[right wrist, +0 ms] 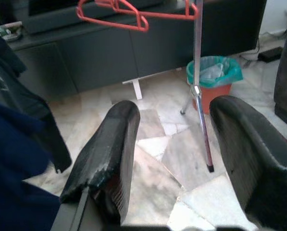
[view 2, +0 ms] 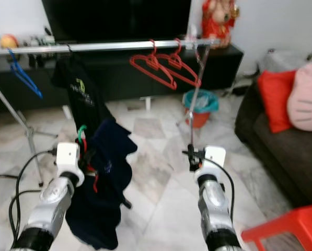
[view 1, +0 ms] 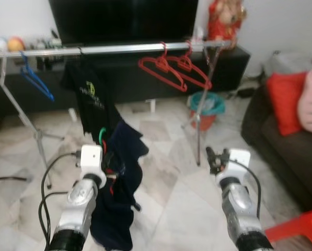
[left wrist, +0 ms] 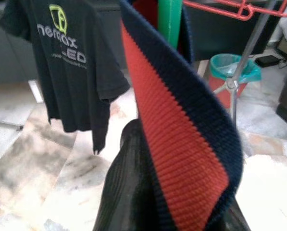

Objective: Hang hanger

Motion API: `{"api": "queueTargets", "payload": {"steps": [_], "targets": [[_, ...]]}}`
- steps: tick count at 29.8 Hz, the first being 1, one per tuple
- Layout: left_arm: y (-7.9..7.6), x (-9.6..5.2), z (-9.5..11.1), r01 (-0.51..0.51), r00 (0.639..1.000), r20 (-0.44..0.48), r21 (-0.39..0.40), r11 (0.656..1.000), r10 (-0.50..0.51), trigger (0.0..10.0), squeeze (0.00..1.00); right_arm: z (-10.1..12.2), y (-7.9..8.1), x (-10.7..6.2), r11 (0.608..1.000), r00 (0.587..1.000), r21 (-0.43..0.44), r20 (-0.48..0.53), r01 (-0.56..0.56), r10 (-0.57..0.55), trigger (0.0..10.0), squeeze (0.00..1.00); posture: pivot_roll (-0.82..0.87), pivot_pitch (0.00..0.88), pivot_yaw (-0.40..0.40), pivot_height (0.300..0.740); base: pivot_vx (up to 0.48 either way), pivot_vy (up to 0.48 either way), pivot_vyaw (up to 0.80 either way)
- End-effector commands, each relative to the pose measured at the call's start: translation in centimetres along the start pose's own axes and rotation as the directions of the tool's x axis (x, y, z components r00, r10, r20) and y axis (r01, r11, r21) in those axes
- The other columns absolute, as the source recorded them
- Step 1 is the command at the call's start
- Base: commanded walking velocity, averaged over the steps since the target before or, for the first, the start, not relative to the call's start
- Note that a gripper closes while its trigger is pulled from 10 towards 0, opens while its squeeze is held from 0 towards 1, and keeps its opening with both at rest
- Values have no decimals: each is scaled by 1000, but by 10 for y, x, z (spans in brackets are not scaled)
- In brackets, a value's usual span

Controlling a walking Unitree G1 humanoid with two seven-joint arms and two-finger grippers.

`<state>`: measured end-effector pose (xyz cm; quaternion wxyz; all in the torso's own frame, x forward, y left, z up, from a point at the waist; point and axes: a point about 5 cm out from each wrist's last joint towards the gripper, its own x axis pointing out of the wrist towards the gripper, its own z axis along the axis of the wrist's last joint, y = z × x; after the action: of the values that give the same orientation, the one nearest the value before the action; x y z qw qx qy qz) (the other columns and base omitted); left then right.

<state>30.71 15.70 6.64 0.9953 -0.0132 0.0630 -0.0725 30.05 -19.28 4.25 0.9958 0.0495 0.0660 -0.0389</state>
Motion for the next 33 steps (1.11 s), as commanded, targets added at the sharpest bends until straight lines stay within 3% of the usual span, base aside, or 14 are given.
{"api": "queueTargets", "payload": {"steps": [1, 15, 33], "targets": [[8, 1, 8, -18, 999, 29, 31, 999, 17, 10000, 0, 6, 6, 3, 1000, 1000, 11, 22, -17, 17, 10000, 0, -10, 0, -24, 740, 386, 0, 794], [6, 1, 7, -13, 1000, 27, 31, 999, 12, 10000, 0, 5, 5, 3, 1000, 1000, 21, 14, -8, 7, 10000, 0, -11, 0, -26, 740, 382, 0, 526], [3, 1, 4, 7, 1000, 13, 46, 999, -8, 10000, 0, -4, 3, 1, 999, 1000, 37, -24, 11, -10, 10000, 0, -13, 0, -20, 740, 0, 0, 0]]}}
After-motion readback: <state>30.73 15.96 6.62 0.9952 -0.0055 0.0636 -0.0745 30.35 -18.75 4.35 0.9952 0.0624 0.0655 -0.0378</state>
